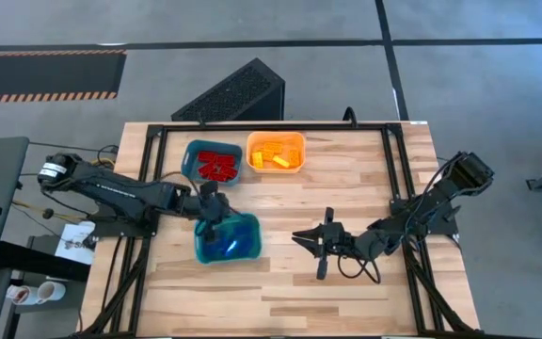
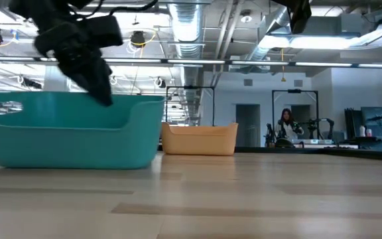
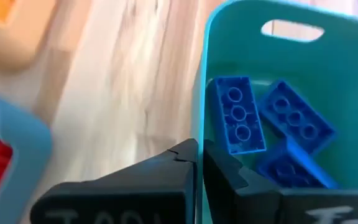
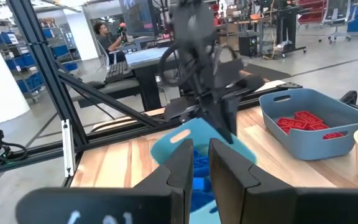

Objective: Sort & place blocks by color
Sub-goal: Adjust the green bin

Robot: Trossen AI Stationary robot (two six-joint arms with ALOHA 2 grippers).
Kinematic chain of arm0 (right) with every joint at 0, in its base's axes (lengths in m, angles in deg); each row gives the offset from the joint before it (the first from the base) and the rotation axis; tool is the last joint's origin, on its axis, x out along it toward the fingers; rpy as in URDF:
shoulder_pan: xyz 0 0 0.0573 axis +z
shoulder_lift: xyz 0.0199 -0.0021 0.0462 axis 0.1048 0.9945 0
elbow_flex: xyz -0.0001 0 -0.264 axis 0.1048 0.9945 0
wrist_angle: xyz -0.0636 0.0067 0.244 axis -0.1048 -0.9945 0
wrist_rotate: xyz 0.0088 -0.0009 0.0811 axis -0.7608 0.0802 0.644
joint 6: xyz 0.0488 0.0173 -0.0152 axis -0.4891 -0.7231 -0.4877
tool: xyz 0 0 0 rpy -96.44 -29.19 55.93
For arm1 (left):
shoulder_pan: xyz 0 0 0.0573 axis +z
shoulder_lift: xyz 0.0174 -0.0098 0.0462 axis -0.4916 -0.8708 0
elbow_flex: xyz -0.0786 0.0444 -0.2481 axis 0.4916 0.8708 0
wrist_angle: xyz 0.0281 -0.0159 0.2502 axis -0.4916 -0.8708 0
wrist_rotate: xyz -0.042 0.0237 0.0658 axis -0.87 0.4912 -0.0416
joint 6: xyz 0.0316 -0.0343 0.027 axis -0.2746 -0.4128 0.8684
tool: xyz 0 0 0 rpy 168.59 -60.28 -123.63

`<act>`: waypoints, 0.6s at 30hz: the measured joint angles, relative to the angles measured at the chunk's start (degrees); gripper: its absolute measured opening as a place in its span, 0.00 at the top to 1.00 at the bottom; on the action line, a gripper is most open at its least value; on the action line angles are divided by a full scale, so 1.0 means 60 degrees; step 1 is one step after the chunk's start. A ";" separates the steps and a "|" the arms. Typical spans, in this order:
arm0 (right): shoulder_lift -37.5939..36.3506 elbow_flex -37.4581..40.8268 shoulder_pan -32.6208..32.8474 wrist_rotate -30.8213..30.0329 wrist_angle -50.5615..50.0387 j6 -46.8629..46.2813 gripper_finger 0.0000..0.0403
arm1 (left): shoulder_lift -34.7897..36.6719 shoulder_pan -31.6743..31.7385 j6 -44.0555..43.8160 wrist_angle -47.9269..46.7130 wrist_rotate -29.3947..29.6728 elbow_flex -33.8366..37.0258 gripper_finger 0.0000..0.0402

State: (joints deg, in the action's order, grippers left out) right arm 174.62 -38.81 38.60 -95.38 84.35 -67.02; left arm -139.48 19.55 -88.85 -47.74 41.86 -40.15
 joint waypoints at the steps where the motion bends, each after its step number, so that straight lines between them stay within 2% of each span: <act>1: 0.0000 0.0000 0.0000 0.0000 0.0002 0.0000 0.82 | -0.0002 0.0182 0.0252 0.0135 -0.0156 -0.0049 1.00; 11: 0.0000 0.0000 -0.0022 -0.0007 -0.0002 -0.0018 0.82 | -0.0045 0.2000 0.1460 0.1461 -0.2348 -0.0347 1.00; 18: 0.0000 0.0011 -0.0022 -0.0018 -0.0032 -0.0022 0.82 | -0.0902 0.2321 0.1764 0.2238 -0.3208 -0.0353 1.00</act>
State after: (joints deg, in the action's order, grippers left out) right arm 174.62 -38.75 38.46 -95.49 84.16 -67.15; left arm -144.89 33.47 -78.26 -34.32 22.62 -42.27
